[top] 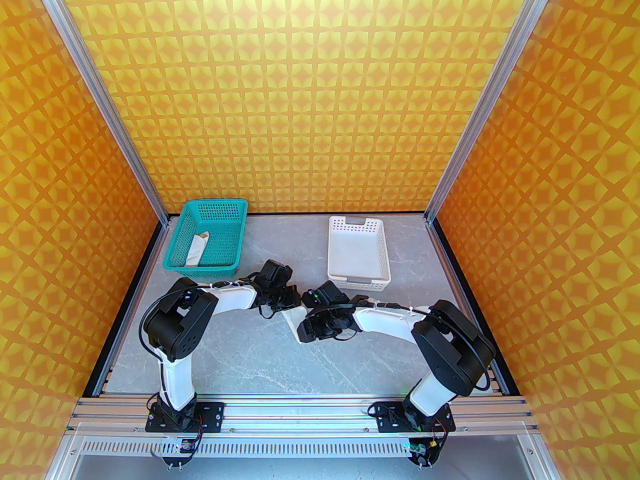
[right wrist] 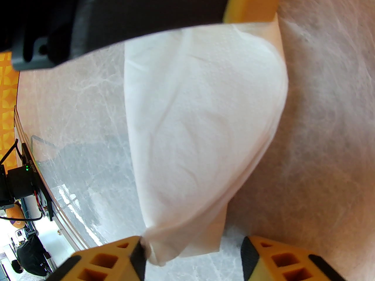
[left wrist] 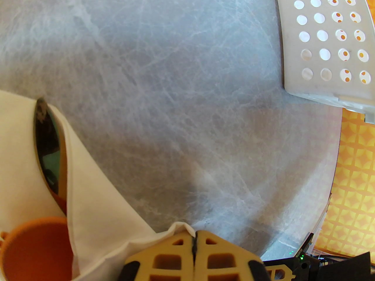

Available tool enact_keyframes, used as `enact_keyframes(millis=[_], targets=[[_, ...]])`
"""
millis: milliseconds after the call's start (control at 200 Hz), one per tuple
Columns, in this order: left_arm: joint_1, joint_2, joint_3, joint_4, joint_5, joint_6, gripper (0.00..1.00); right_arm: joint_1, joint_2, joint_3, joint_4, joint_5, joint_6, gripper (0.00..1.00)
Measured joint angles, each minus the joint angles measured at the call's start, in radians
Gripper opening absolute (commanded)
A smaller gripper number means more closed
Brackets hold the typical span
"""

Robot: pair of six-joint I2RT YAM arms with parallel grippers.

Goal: Place the utensils on the paper napkin and roll it up

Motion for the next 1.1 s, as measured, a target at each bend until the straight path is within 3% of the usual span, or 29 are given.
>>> enact_keyframes(millis=[250, 800, 1100], targets=[[0.0, 0.0, 0.0, 0.0, 0.0, 0.001, 0.0, 0.001, 0.003, 0.028, 0.024, 0.0, 0.0, 0.66], [-0.001, 0.001, 0.005, -0.011, -0.003, 0.004, 0.0, 0.001, 0.054, 0.046, 0.028, 0.01, 0.003, 0.36], [-0.001, 0.001, 0.005, -0.012, -0.003, 0.004, 0.0, 0.001, 0.054, 0.029, 0.041, -0.014, 0.016, 0.26]])
